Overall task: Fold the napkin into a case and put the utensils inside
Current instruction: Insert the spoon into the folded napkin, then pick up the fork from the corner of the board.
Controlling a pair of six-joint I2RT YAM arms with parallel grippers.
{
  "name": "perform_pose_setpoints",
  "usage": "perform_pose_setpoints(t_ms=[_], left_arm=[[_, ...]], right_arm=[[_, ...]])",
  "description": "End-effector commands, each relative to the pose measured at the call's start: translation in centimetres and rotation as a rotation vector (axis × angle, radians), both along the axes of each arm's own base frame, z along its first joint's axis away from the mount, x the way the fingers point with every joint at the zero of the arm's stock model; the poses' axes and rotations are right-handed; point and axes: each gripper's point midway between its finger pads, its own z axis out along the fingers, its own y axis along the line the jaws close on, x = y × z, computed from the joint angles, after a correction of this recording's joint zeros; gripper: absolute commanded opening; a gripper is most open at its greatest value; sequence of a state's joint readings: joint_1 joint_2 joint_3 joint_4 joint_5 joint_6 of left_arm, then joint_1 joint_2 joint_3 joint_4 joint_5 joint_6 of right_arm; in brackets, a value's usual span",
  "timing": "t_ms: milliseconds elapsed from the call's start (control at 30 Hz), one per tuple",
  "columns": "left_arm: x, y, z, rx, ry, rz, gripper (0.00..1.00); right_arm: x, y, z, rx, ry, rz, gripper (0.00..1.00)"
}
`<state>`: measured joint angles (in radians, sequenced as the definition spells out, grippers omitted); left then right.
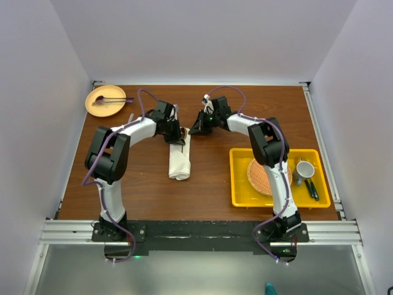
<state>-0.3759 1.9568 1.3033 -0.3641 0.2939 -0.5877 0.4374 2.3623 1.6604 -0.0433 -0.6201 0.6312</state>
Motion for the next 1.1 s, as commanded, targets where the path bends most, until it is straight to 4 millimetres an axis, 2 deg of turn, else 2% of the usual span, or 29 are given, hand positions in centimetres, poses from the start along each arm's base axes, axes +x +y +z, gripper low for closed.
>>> perform_pose_setpoints(t_ms=[0,67,133,167,233,367,400,433,500,533,567,600,633,700,733,800,833,867,933,1067], left_arm=[[-0.7,-0.5,1.5,-0.012,-0.014,0.009,0.07],[-0.7,-0.7,1.6,-0.015,-0.017,0.001,0.2],[-0.5,-0.9,2.2,-0.016,-0.037,-0.013,0.25],[-0.1,-1.0,3.0,-0.016,-0.06,-0.02,0.31],[0.6,-0.7,4.7,0.006,-0.119,-0.038,0.38],[3.5,0.8,10.4,0.061,-0.321,-0.046,0.45],[4.1,1.6,12.4,0.068,-0.386,-0.048,0.46],[5.2,3.5,13.5,0.078,-0.418,-0.017,0.48],[5.5,6.3,14.5,0.137,-0.458,-0.06,0.5],[6.6,9.1,15.1,0.179,-0.476,-0.043,0.5],[6.8,10.7,14.7,0.218,-0.47,-0.066,0.52],[6.7,14.2,13.8,0.306,-0.449,-0.1,0.52],[7.0,15.9,13.9,0.341,-0.441,-0.1,0.52],[6.7,20.0,12.1,0.4,-0.393,-0.143,0.52],[6.6,22.0,11.3,0.424,-0.368,-0.142,0.53],[6.1,24.8,8.8,0.459,-0.307,-0.183,0.52],[6.2,25.2,8.4,0.454,-0.299,-0.202,0.53],[6.1,25.6,7.1,0.451,-0.269,-0.214,0.53],[6.4,26.7,6.1,0.477,-0.259,-0.216,0.53],[7.9,27.7,3.3,0.511,-0.243,-0.221,0.53]], right_arm=[[0.2,-1.2,-0.1,-0.058,-0.009,-0.049,0.0],[0.1,-1.1,0.0,-0.059,-0.01,-0.045,0.0],[0.1,-1.1,0.0,-0.059,-0.011,-0.044,0.0],[0.1,-1.2,0.1,-0.059,-0.013,-0.043,0.0],[0.0,-1.1,0.2,-0.059,-0.013,-0.039,0.0],[0.0,-1.2,0.4,-0.057,-0.014,-0.033,0.11],[0.0,-1.1,0.7,-0.053,-0.019,-0.032,0.19],[0.0,-1.1,0.8,-0.052,-0.021,-0.031,0.21],[0.1,-1.0,1.3,-0.045,-0.027,-0.028,0.28],[0.2,-1.0,1.4,-0.046,-0.03,-0.026,0.31],[0.3,-1.0,1.7,-0.046,-0.034,-0.024,0.32],[0.4,-0.9,2.0,-0.045,-0.04,-0.022,0.33],[0.5,-0.8,2.4,-0.046,-0.05,-0.021,0.37],[0.7,-0.9,2.9,-0.049,-0.065,-0.015,0.44],[0.7,-0.8,2.9,-0.049,-0.066,-0.012,0.53],[0.6,-0.8,3.0,-0.049,-0.064,0.001,0.59],[0.6,-0.8,3.0,-0.049,-0.061,0.007,0.64],[0.6,-0.8,3.1,-0.052,-0.062,0.009,0.67],[0.6,-0.7,3.5,-0.051,-0.069,0.015,0.71],[1.0,-0.7,5.1,-0.048,-0.116,0.028,0.84]])
